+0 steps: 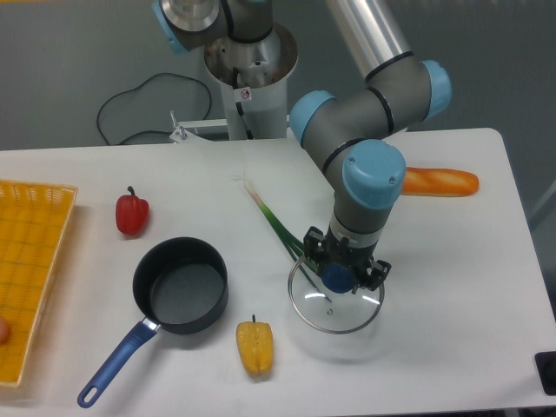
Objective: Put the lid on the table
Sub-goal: 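Carry the glass lid away from the onions toward the green pepper, then lower the glass lid onto the table beside the green pepper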
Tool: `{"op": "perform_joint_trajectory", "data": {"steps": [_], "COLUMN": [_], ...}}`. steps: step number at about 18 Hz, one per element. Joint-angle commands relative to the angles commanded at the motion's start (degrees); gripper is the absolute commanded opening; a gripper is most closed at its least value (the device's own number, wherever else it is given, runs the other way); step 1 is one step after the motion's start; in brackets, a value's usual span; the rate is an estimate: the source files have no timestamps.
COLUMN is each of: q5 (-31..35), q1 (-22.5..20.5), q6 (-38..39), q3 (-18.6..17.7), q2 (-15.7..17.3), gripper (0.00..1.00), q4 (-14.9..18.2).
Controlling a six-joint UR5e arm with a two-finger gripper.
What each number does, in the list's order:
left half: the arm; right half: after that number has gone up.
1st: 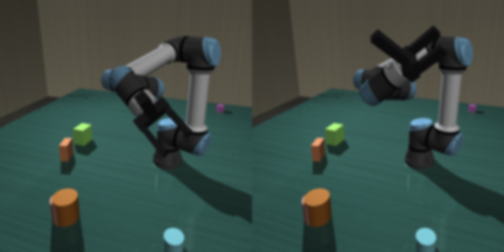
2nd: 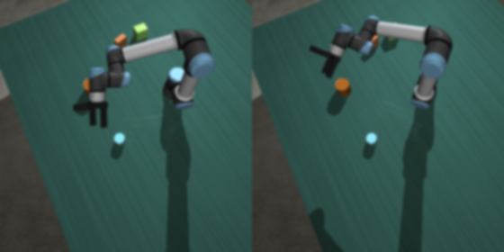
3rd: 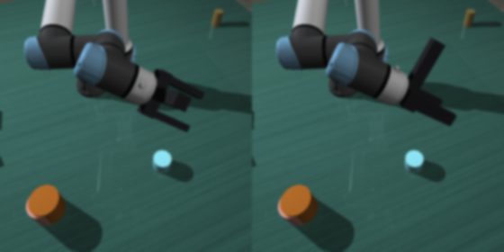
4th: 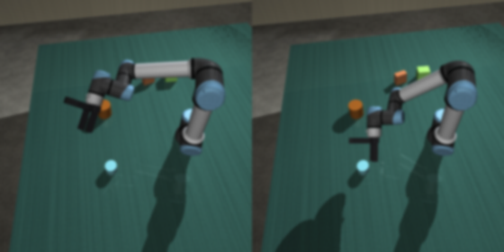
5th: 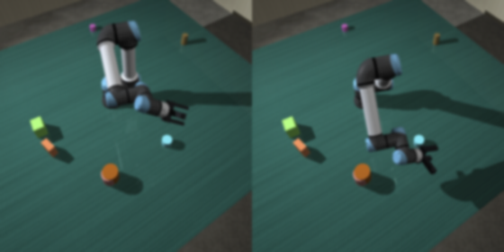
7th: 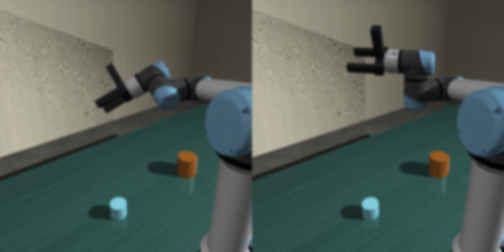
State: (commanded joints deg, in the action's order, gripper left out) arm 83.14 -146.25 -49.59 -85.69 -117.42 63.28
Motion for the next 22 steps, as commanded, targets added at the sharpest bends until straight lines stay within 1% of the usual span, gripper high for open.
{"op": "perform_joint_trajectory", "data": {"steps": [2, 7, 9, 12, 16, 19, 22], "q5": [0.0, 0.09, 0.17, 0.35, 0.44, 0.7, 0.7], "q1": [0.0, 0.09, 0.09, 0.09, -1.05, -2.81, -4.57], "q6": [2.39, 2.57, 2.39, 1.69, -1.64, -7.61, -11.04], "q3": [0.26, 0.53, 1.31, 1.41, 1.49, 1.32, 1.32], "q2": [-0.7, -2.55, -3.51, -3.87, -4.04, -4.4, -4.4], "gripper": [0.45, 0.45, 0.45, 0.45, 0.45, 0.45, 0.45], "q4": [-0.44, -2.99, -2.99, -3.08, -3.08, -3.08, -2.99]}}
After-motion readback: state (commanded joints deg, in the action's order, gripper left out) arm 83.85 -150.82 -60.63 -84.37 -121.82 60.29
